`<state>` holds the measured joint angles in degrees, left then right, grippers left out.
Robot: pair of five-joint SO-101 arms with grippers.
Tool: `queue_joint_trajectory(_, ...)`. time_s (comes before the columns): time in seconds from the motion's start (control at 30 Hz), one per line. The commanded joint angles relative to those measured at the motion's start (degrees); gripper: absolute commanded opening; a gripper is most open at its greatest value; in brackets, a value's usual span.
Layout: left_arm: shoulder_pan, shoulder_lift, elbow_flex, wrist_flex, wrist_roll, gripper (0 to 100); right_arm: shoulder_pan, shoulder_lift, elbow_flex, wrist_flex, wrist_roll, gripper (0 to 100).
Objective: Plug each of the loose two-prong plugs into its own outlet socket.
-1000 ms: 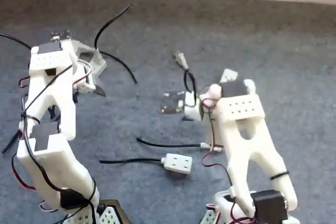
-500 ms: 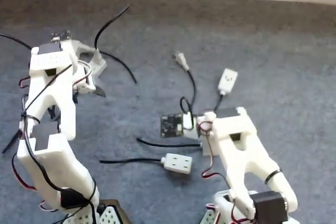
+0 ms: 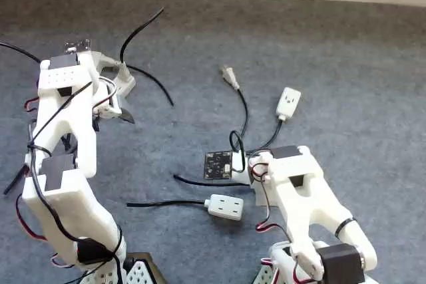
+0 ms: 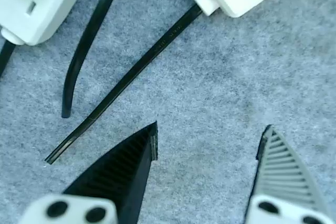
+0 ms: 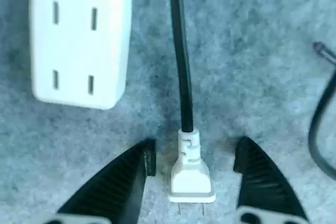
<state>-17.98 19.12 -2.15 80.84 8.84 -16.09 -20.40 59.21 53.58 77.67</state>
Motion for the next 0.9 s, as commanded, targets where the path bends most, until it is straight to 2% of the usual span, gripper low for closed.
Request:
queue_joint_trajectory(0.0,-0.1,-1.7,-0.1,-0.4,-0.7,31,-0.5,-1.4,-0.5,0.0,-2.3,10.5)
queue_joint_trajectory(0.1,-0.1,-1.6,-0.1,-0.4,-0.7,31,-0.5,-1.4,-0.4,0.0,-2.2,0.1)
queue_joint_trajectory(0.47,0.6,-1.6,-0.2,-0.8,-0.7,31,-0.2,-1.4,-2.9,0.1,-3.9,0.5)
queue_joint_trajectory(0.6,3.3,-2.3,-1.1,-2.5,-2.9,31,1.2,-1.5,-12.1,0.8,-21.0,0.5)
queue_joint_trajectory(0.7,6.5,-2.3,-4.8,-1.7,-10.2,31,1.5,-1.5,-22.0,7.8,-27.2,0.5)
queue_joint_trajectory(0.87,7.2,-2.3,-17.8,6.4,-11.4,31,0.1,-1.5,-41.2,20.2,-37.8,0.5)
